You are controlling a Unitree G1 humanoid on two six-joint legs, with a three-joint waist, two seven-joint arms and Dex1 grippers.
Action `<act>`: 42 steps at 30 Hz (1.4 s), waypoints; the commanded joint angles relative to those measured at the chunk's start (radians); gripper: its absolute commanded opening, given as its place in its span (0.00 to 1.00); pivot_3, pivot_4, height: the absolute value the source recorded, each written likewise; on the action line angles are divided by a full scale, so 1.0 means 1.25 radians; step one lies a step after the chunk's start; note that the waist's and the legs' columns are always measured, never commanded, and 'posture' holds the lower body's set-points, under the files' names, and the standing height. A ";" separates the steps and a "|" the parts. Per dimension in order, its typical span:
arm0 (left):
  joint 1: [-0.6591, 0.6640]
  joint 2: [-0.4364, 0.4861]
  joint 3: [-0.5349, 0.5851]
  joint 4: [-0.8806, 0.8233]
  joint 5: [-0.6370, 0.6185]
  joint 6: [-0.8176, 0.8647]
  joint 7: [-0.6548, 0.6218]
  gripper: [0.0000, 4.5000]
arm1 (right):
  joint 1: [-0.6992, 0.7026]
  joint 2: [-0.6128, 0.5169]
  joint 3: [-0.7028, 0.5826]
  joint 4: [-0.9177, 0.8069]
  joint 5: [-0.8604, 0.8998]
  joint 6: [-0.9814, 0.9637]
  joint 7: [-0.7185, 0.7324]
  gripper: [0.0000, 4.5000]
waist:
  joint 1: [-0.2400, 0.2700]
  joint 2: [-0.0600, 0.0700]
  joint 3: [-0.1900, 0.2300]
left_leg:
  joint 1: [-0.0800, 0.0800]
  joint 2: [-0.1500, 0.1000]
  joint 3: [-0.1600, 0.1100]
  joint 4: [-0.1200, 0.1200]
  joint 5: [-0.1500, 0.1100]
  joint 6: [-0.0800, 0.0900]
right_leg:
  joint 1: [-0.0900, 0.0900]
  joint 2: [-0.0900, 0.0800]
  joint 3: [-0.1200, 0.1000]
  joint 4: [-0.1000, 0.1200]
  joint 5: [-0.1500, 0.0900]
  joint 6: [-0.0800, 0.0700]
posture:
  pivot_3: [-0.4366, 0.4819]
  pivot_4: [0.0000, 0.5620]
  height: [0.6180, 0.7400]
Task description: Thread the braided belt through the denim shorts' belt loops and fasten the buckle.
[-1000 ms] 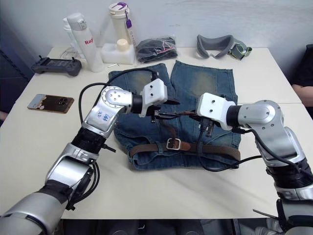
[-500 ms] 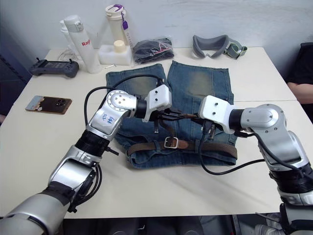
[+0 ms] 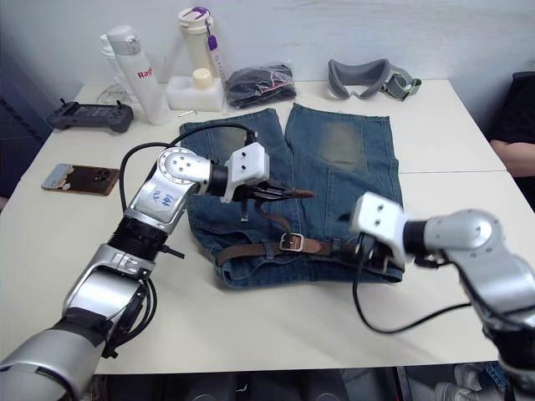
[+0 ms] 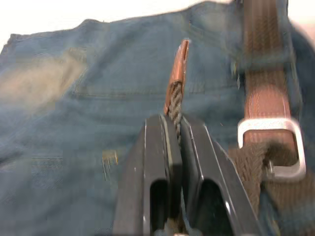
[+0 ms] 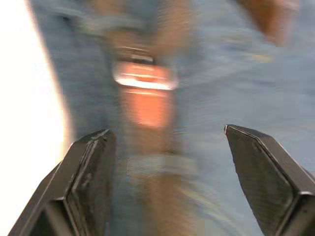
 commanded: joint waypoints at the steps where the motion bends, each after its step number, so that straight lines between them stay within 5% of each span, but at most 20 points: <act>1: -0.010 0.001 -0.014 0.005 0.022 -0.062 -0.013 0.00 | 0.023 0.027 0.055 -0.052 -0.092 -0.062 -0.092 0.86 | 0.001 0.000 0.000 | 0.000 -0.001 0.000 0.000 0.000 0.000 | 0.000 0.000 0.000 0.000 0.000 0.000 | 0.48 0.27 1.00; 17: -0.053 0.021 -0.010 0.087 0.071 -0.138 -0.022 0.00 | -0.051 0.067 0.200 0.102 -0.332 -0.225 -0.175 0.86 | 0.000 0.000 0.000 | 0.000 -0.001 0.001 0.000 0.000 0.001 | -0.001 0.002 0.001 0.002 0.000 0.000 | 0.48 0.27 1.00; 20: -0.061 0.022 -0.006 0.103 0.071 -0.148 -0.023 0.00 | -0.062 0.089 0.200 0.115 -0.338 -0.230 -0.183 0.66 | 0.001 0.000 0.000 | 0.000 -0.001 0.001 0.000 0.000 0.001 | -0.001 0.002 0.000 0.001 0.000 0.000 | 0.48 0.27 1.00; 23: -0.062 0.022 -0.006 0.114 0.074 -0.160 -0.022 0.00 | -0.068 0.101 0.192 0.108 -0.338 -0.229 -0.177 0.31 | 0.001 0.000 0.000 | 0.000 -0.001 0.001 0.000 0.000 0.001 | -0.001 0.001 0.001 0.002 0.000 0.000 | 0.48 0.27 1.00; 27: -0.062 0.019 -0.004 0.121 0.071 -0.170 -0.026 0.00 | -0.065 0.109 0.174 0.105 -0.334 -0.228 -0.188 0.01 | 0.000 0.000 0.000 | 0.000 -0.001 0.001 0.000 0.000 0.001 | -0.001 0.002 0.001 0.002 0.000 0.000 | 0.48 0.27 1.00; 35: -0.034 0.036 -0.035 0.080 0.063 -0.156 -0.145 0.00 | -0.087 0.131 0.136 0.138 -0.364 -0.253 -0.254 0.01 | 0.001 0.000 0.000 | 0.000 -0.001 0.002 0.001 0.000 0.001 | -0.001 0.002 0.001 0.002 0.000 0.000 | 0.48 0.27 1.00; 42: -0.028 0.030 -0.037 0.066 0.073 -0.155 -0.152 0.00 | -0.092 0.151 0.137 0.138 -0.374 -0.253 -0.272 0.01 | 0.001 0.000 0.000 | 0.000 -0.001 0.002 0.001 0.000 0.001 | -0.001 0.002 0.001 0.002 0.000 0.000 | 0.48 0.27 1.00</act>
